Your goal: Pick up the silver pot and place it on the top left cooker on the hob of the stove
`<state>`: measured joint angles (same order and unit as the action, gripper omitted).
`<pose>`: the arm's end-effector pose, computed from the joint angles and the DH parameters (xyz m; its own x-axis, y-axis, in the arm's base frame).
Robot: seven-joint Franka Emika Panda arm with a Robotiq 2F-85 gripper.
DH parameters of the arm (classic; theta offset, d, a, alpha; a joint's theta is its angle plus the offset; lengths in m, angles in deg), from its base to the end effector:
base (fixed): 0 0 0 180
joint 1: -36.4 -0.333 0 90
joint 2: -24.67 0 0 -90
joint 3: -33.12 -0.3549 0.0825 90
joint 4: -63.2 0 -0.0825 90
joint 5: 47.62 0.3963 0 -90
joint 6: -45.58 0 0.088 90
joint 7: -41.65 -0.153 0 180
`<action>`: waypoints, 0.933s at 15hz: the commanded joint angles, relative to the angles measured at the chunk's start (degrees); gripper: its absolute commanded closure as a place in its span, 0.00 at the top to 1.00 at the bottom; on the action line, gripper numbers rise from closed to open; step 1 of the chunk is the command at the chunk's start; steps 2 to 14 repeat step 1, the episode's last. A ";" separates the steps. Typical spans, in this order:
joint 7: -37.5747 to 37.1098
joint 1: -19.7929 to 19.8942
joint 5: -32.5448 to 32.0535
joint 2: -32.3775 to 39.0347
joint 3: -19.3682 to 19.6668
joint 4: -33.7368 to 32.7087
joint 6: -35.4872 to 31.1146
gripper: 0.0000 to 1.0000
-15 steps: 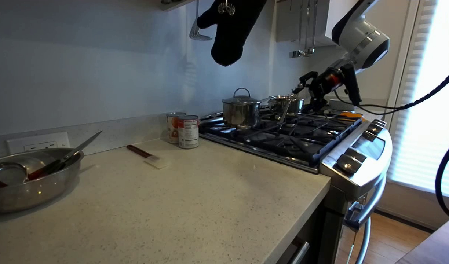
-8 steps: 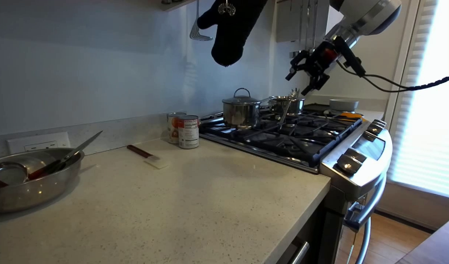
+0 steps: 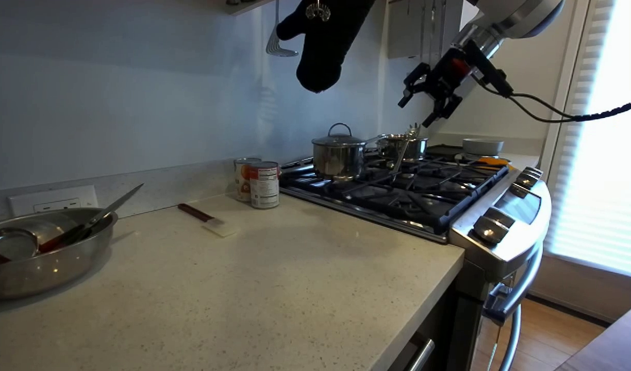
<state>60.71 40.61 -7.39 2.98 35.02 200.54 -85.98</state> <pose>0.4718 -0.0148 0.4854 0.9144 -0.2561 0.3134 -0.0617 -0.8535 -0.5175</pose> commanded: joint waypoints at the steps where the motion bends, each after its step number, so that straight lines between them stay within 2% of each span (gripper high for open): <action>1: -0.62 -2.08 -0.90 0.00 1.83 0.00 -0.35 1.00; 14: -0.62 -2.08 -0.90 0.00 1.83 0.00 -0.35 1.00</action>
